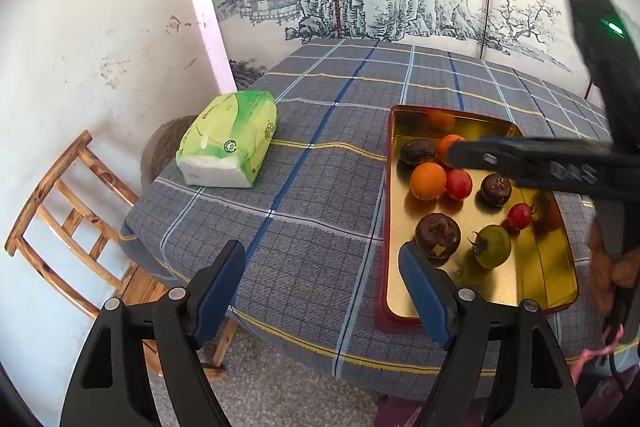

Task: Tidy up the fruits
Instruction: 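Move the open right gripper to the two small tan fruits, then grasp both tan fruits with the right gripper while the left grasps the loose mandarin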

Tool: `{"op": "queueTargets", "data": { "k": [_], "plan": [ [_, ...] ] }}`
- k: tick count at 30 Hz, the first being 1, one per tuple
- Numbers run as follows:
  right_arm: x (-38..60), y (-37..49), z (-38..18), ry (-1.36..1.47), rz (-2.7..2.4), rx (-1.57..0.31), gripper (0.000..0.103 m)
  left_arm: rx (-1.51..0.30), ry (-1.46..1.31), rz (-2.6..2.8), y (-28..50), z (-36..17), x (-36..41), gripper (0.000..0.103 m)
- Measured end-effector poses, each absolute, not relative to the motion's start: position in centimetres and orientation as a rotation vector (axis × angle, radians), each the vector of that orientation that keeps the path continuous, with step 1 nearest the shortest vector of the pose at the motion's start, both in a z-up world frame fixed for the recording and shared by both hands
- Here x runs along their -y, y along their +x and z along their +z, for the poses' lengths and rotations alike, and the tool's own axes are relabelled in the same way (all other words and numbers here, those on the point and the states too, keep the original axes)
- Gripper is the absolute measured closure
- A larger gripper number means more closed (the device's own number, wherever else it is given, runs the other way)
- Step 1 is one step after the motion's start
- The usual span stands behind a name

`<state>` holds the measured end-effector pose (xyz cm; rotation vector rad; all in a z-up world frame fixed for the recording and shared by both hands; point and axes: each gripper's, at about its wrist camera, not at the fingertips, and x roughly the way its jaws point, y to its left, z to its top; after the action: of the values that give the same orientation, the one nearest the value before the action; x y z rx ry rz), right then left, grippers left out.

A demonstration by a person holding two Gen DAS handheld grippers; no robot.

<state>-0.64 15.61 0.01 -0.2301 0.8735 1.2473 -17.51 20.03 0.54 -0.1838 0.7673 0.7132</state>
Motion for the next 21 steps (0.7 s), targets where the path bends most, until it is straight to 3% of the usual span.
{"op": "queueTargets", "data": {
  "k": [10,13,21],
  "plan": [
    [-0.2,0.1,-0.4,-0.207,1.016,-0.704,0.047,-0.77,-0.146,0.653,-16.3,1.3,-17.7,0.022],
    [6.8,2.8,-1.3,-0.216,0.812,-0.678,0.04,-0.787,-0.152,0.596,-15.3,1.6,-16.5,0.022],
    [15.7,10.0,-4.2,-0.175,0.589,-0.772,0.04,-0.824,-0.143,0.451,-11.5,3.0,-12.4,0.022]
  ]
}}
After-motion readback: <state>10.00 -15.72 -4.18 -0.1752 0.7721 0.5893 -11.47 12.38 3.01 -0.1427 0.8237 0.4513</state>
